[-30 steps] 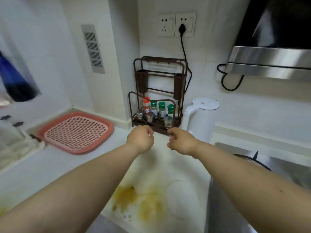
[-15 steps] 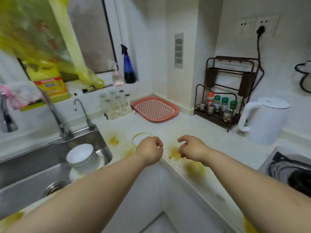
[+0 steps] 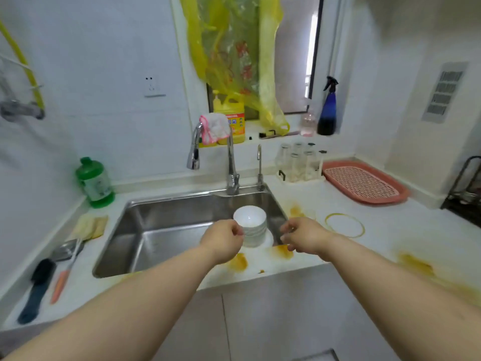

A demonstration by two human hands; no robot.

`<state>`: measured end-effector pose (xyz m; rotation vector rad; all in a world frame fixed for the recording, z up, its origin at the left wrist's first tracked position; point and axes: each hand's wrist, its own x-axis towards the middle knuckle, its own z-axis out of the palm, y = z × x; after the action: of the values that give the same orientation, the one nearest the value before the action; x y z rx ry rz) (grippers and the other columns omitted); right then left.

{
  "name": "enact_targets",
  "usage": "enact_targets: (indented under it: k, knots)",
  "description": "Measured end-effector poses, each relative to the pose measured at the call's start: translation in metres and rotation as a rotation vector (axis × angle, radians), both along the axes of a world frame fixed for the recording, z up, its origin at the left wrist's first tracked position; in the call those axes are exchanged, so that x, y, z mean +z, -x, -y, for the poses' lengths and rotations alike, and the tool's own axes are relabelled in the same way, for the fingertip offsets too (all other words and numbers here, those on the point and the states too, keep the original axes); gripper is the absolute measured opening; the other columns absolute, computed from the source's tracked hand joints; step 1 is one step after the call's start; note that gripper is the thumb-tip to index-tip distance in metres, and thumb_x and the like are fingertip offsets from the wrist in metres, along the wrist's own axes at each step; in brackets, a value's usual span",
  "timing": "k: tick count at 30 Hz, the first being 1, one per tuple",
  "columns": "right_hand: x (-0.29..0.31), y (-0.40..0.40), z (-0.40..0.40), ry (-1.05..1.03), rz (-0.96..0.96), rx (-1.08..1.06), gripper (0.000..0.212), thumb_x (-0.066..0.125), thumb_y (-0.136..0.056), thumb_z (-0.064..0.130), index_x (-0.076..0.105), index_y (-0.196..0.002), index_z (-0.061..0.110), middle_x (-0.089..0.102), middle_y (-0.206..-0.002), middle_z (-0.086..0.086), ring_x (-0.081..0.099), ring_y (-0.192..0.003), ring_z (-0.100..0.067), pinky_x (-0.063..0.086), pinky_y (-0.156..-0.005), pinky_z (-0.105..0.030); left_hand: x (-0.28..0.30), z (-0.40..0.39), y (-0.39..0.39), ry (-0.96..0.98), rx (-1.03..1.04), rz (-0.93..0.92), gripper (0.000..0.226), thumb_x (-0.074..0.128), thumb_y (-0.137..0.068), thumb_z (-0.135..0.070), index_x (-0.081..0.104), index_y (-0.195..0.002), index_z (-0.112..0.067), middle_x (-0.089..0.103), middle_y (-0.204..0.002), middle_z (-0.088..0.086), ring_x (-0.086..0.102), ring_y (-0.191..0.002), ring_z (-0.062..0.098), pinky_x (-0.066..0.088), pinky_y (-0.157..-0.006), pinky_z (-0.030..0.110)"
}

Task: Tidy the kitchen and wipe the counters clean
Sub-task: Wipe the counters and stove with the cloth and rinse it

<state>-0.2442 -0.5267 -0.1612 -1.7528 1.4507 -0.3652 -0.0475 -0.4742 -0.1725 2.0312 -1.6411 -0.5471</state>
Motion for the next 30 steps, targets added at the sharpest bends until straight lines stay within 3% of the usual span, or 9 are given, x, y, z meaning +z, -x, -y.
enact_targets:
  k: [3,6,7,10,13,16,19,22,30]
  knots:
    - [0.002,-0.061,-0.001,0.003,0.024,0.055,0.018,0.058,-0.088,0.010,0.061,-0.105,0.013,0.062,-0.093,-0.007,0.059,-0.066,-0.014,0.048,-0.064,-0.022,0.011,-0.010,-0.059,0.039,0.088,0.029,0.009,0.056,-0.087,-0.020,0.064,-0.085,-0.025,0.067,-0.093,-0.005,0.063,-0.092,0.018,0.046,-0.076,0.023]
    - [0.006,-0.109,0.001,0.001,0.012,0.099,0.022,0.054,-0.092,0.009,0.058,-0.114,0.012,0.059,-0.092,-0.007,0.052,-0.060,-0.010,0.040,-0.042,-0.008,0.016,-0.012,-0.109,0.058,0.163,0.018,0.012,0.057,-0.087,-0.019,0.068,-0.093,-0.018,0.068,-0.104,0.000,0.061,-0.101,0.021,0.045,-0.086,0.025]
    - [0.007,-0.120,0.002,0.013,0.009,0.104,0.024,0.056,-0.091,0.009,0.059,-0.115,0.010,0.059,-0.092,-0.008,0.052,-0.060,-0.010,0.041,-0.042,-0.009,0.017,-0.010,-0.120,0.054,0.179,0.005,0.011,0.057,-0.087,-0.019,0.067,-0.092,-0.019,0.068,-0.104,0.000,0.061,-0.101,0.021,0.046,-0.086,0.025]
    - [0.010,-0.142,0.021,0.058,0.018,0.084,0.037,0.064,-0.085,0.011,0.059,-0.122,0.011,0.062,-0.097,-0.006,0.061,-0.077,-0.017,0.053,-0.069,-0.024,0.021,0.004,-0.141,0.068,0.206,-0.026,0.009,0.057,-0.086,-0.019,0.065,-0.088,-0.023,0.068,-0.101,-0.002,0.061,-0.099,0.020,0.047,-0.087,0.026]
    - [0.021,-0.154,0.049,0.106,-0.017,0.090,0.050,0.066,-0.084,0.016,0.051,-0.132,0.015,0.061,-0.116,-0.006,0.061,-0.105,-0.024,0.050,-0.095,-0.038,0.025,0.028,-0.150,0.088,0.206,-0.065,0.007,0.058,-0.087,-0.019,0.062,-0.086,-0.024,0.066,-0.098,-0.002,0.061,-0.096,0.019,0.046,-0.083,0.024]
    - [0.036,-0.164,0.080,0.142,0.019,0.096,0.063,0.064,-0.087,0.019,0.036,-0.143,0.019,0.053,-0.130,-0.009,0.057,-0.111,-0.027,0.049,-0.096,-0.038,0.030,0.060,-0.153,0.091,0.205,-0.049,0.011,0.057,-0.087,-0.020,0.063,-0.096,-0.021,0.067,-0.107,0.001,0.060,-0.100,0.021,0.045,-0.083,0.024]
    - [0.047,-0.175,0.125,0.213,0.074,0.081,0.069,0.063,-0.088,0.019,0.027,-0.147,0.018,0.045,-0.140,-0.012,0.053,-0.117,-0.029,0.046,-0.100,-0.039,0.040,0.107,-0.157,0.096,0.239,0.014,0.037,0.058,-0.088,-0.028,0.055,-0.123,-0.017,0.057,-0.127,0.005,0.054,-0.116,0.024,0.042,-0.095,0.028]
    - [0.061,-0.185,0.174,0.239,0.180,0.065,0.063,0.062,-0.089,0.017,0.031,-0.143,0.015,0.047,-0.138,-0.014,0.055,-0.112,-0.028,0.049,-0.093,-0.038,0.059,0.158,-0.160,0.113,0.296,0.070,0.058,0.059,-0.086,-0.038,0.040,-0.137,-0.018,0.048,-0.134,0.012,0.046,-0.125,0.031,0.040,-0.103,0.036]
    - [0.086,-0.213,0.311,0.232,0.401,0.006,0.058,0.064,-0.085,0.021,0.039,-0.137,0.023,0.055,-0.116,-0.003,0.057,-0.109,-0.029,0.048,-0.097,-0.047,0.109,0.288,-0.166,0.230,0.409,0.184,0.071,0.046,-0.090,-0.052,0.018,-0.149,-0.024,0.050,-0.133,0.014,0.041,-0.126,0.037,0.038,-0.099,0.042]
